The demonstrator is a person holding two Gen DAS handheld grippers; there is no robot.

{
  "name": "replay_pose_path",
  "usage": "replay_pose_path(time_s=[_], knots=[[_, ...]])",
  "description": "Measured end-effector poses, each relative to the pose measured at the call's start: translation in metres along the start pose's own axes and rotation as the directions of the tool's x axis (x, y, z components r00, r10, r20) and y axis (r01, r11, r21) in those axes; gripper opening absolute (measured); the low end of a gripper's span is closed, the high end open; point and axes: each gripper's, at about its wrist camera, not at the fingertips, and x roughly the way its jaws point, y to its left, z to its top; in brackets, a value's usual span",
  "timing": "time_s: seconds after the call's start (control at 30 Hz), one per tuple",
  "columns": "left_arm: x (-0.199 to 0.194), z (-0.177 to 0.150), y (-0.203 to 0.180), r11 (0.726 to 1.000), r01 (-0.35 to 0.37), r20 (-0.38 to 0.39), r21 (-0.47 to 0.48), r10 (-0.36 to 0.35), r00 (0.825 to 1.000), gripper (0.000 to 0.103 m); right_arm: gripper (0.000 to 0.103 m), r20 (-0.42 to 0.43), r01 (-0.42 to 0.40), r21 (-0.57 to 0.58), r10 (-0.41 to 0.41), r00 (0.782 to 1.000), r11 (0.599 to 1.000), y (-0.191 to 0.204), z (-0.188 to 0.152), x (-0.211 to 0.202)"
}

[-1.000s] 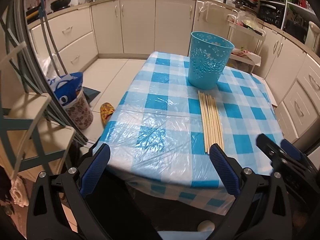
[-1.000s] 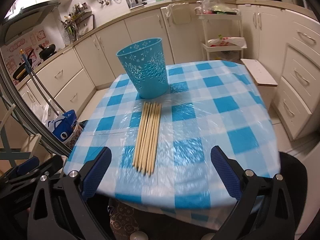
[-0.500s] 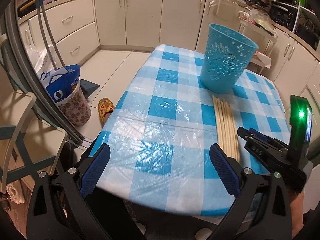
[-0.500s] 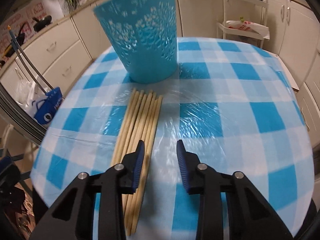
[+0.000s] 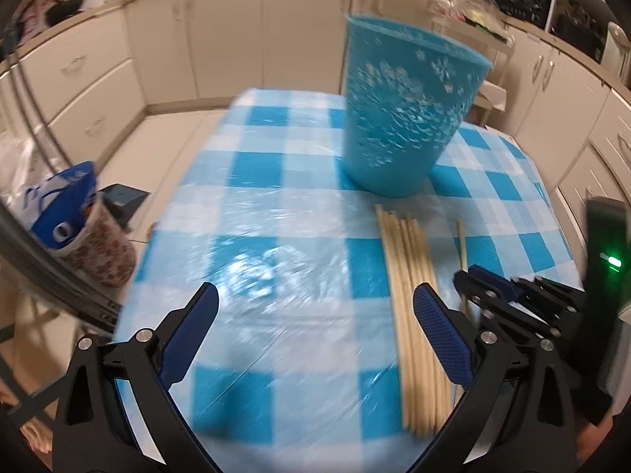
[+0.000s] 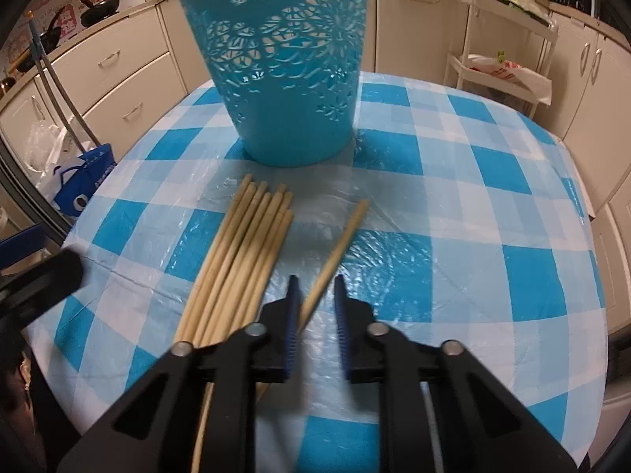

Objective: Organize utensils
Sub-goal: 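Grasp one wooden stick with the right tool while the left tool grasps another stick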

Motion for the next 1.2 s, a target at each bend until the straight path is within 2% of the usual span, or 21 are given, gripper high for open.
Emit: replay_pose_path(time_s=[0.17, 0.33, 0.63, 0.7, 0.77, 0.87, 0.93, 1.0, 1.1, 1.17, 1.2], knots=[[0.036, 0.011, -0.018, 0.999, 0.007, -0.056, 0.045, -0.004, 0.998, 0.088, 0.008, 0.009, -0.052, 0.013, 0.052, 0.999, 0.999, -0.012, -0.007, -0.005], [0.060, 0.013, -0.027, 0.997, -0.034, -0.099, 0.062, 0.040, 0.994, 0.081, 0.008, 0.033, -0.082, 0.048, 0.081, 0.996, 0.995, -0.017, -0.011, -0.006], [0.072, 0.013, -0.033, 0.993, -0.060, -0.107, 0.099, 0.071, 0.992, 0.080, 0.008, 0.027, -0.106, 0.051, 0.105, 0.994, 0.993, -0.020, -0.011, -0.006], [0.071, 0.015, -0.035, 0.993, -0.047, -0.106, 0.112, 0.059, 0.993, 0.075, 0.008, 0.021, -0.105, 0.039, 0.105, 0.994, 0.994, -0.019, -0.010, -0.006], [0.070, 0.016, -0.037, 0.992, -0.020, -0.102, 0.124, 0.033, 0.994, 0.060, 0.008, 0.008, -0.114, 0.026, 0.114, 0.993, 0.993, -0.019, -0.009, -0.006], [0.070, 0.019, -0.044, 0.988, 0.009, -0.107, 0.156, 0.008, 0.994, 0.044, 0.008, -0.035, -0.140, 0.021, 0.140, 0.989, 0.990, -0.021, -0.004, -0.004], [0.072, 0.023, -0.046, 0.987, 0.016, -0.123, 0.163, 0.004, 0.992, 0.044, 0.008, -0.063, -0.148, 0.030, 0.150, 0.987, 0.988, -0.023, -0.001, -0.002], [0.072, 0.025, -0.047, 0.986, 0.021, -0.129, 0.163, 0.000, 0.992, 0.043, 0.008, -0.073, -0.130, -0.008, 0.129, 0.989, 0.992, -0.019, 0.002, 0.000], [0.072, 0.026, -0.047, 0.985, 0.041, -0.125, 0.168, -0.020, 0.992, 0.027, 0.008, -0.066, -0.099, -0.072, 0.095, 0.993, 0.992, -0.009, 0.002, 0.001], [0.072, 0.028, -0.041, 0.986, 0.061, -0.140, 0.152, -0.040, 0.989, 0.007, 0.007, -0.069, -0.105, -0.073, 0.100, 0.993, 0.992, -0.008, 0.002, 0.000], [0.072, 0.030, -0.035, 0.988, 0.089, -0.152, 0.125, -0.069, 0.986, 0.006, 0.006, -0.071, -0.118, -0.061, 0.114, 0.991, 0.991, -0.009, 0.001, 0.000]])
